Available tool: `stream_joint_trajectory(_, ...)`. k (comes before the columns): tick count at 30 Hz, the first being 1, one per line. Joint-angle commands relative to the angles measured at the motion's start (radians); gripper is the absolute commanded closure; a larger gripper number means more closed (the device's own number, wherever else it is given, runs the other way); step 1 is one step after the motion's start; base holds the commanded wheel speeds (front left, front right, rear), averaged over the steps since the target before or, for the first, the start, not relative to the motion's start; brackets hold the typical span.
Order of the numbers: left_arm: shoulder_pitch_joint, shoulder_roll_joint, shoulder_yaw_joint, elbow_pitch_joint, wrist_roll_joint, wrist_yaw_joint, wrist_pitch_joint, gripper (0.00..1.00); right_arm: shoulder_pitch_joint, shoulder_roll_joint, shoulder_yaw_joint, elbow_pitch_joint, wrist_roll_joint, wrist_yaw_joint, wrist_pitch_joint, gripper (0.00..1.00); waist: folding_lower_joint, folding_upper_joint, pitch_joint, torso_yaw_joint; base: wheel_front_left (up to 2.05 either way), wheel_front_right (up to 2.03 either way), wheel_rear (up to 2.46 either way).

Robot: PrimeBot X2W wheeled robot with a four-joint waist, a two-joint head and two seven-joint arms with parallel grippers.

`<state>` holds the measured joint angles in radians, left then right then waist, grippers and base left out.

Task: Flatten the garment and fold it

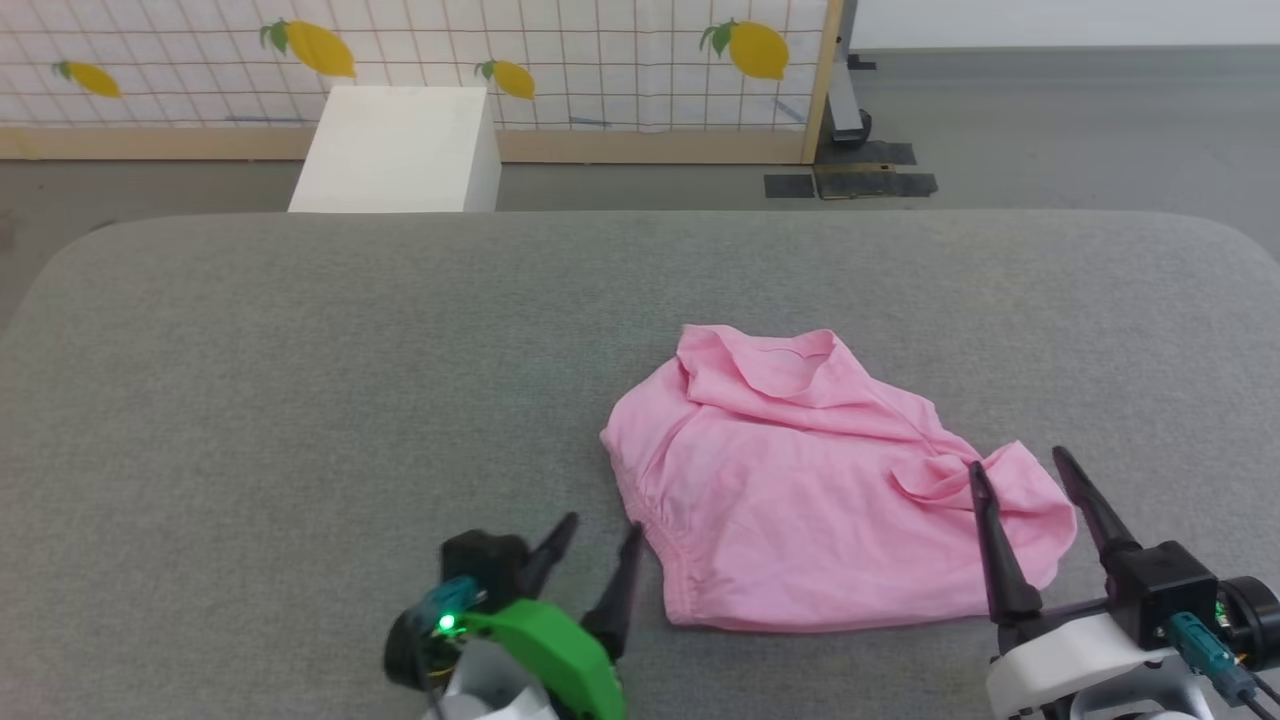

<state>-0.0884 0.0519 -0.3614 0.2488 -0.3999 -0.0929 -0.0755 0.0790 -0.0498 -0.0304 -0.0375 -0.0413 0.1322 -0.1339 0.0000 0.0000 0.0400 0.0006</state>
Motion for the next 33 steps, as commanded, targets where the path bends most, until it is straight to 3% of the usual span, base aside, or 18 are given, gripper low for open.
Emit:
stream_joint_trajectory(1, -0.036, -0.002, -0.026, 0.012, -0.021, 0.017, 0.030, 0.00, 0.004, 0.000, 0.009, 0.000, 0.010, -0.002, -0.010, 0.00, 0.0000, 0.0000, 0.007, -0.014, 0.00, 0.00, 0.00)
stream_joint_trajectory(6, -0.094, -0.002, -0.112, 0.084, -0.089, 0.091, 0.194, 0.00, -0.010, 0.000, 0.039, 0.005, 0.031, -0.002, -0.010, 0.00, 0.0000, 0.0000, 0.022, -0.048, 0.00, 0.00, 0.00)
stream_joint_trajectory(12, -0.144, -0.002, -0.163, 0.147, -0.135, 0.151, 0.372, 0.00, -0.020, 0.000, 0.047, 0.009, 0.042, -0.002, -0.012, 0.00, 0.0000, 0.0000, 0.041, -0.077, 0.00, 0.00, 0.00)
stream_joint_trajectory(17, -0.158, -0.002, -0.193, 0.163, -0.157, 0.151, 0.486, 0.00, -0.026, 0.000, 0.047, 0.015, 0.051, -0.002, -0.012, 0.00, 0.0000, 0.0000, 0.051, -0.086, 0.00, 0.00, 0.00)
stream_joint_trajectory(18, -0.161, -0.001, -0.198, 0.159, -0.160, 0.144, 0.495, 0.41, -0.027, 0.000, 0.047, 0.016, 0.053, -0.002, -0.011, 0.00, 0.0000, 0.0000, 0.052, -0.085, 0.00, 0.00, 0.00)
stream_joint_trajectory(19, -0.164, 0.000, -0.199, 0.155, -0.159, 0.142, 0.491, 0.92, -0.028, 0.000, 0.047, 0.018, 0.054, -0.002, -0.011, 0.00, 0.0000, 0.0000, 0.052, -0.085, 0.00, 0.00, 0.00)
stream_joint_trajectory(20, -0.165, 0.002, -0.196, 0.150, -0.159, 0.141, 0.482, 1.00, -0.028, 0.000, 0.047, 0.019, 0.055, -0.002, -0.011, 0.00, 0.0000, 0.0000, 0.052, -0.083, 0.00, 0.00, 0.00)
stream_joint_trajectory(25, -0.150, 0.024, -0.125, 0.111, -0.170, 0.188, 0.396, 1.00, -0.026, 0.000, 0.046, 0.023, 0.059, -0.002, -0.007, 0.00, 0.0000, 0.0000, 0.042, -0.064, 0.00, 0.00, 0.00)
stream_joint_trajectory(33, -0.052, 0.154, 0.035, -0.024, -0.195, 0.301, 0.348, 1.00, -0.017, 0.000, 0.049, 0.031, 0.059, -0.002, 0.003, 0.00, 0.0000, 0.0000, 0.026, -0.018, 0.00, 0.00, 0.00)
